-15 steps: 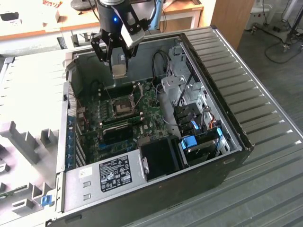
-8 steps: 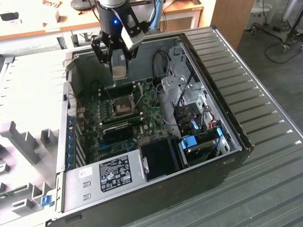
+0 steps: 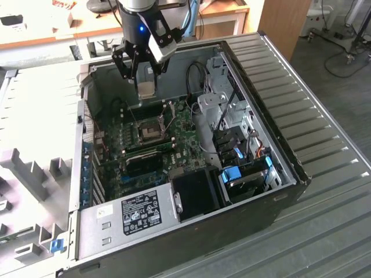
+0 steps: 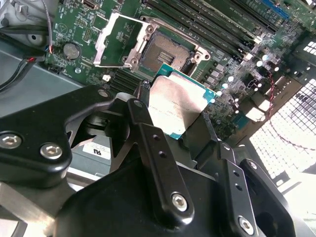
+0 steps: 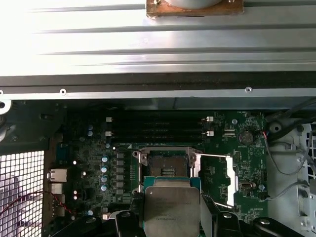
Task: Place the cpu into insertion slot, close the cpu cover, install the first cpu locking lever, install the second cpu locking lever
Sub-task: 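Place the cpu into insertion slot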
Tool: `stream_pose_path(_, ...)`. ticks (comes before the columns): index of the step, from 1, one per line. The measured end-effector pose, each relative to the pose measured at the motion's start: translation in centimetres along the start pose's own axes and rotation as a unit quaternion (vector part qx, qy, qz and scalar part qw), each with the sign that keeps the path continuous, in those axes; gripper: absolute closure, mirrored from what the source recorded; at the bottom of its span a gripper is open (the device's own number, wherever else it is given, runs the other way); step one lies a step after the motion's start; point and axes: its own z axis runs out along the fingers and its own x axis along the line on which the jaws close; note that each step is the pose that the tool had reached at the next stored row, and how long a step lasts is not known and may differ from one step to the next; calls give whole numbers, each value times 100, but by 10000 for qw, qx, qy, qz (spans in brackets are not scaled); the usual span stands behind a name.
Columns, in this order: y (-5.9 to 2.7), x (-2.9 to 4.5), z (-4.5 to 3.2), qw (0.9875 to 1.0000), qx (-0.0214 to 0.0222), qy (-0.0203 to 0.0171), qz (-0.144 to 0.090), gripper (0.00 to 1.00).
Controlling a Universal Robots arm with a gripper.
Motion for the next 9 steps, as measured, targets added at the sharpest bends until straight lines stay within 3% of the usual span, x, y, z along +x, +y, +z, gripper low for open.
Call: stream_pose_path(9,-1,0,17,10000,-1,0,0,46)
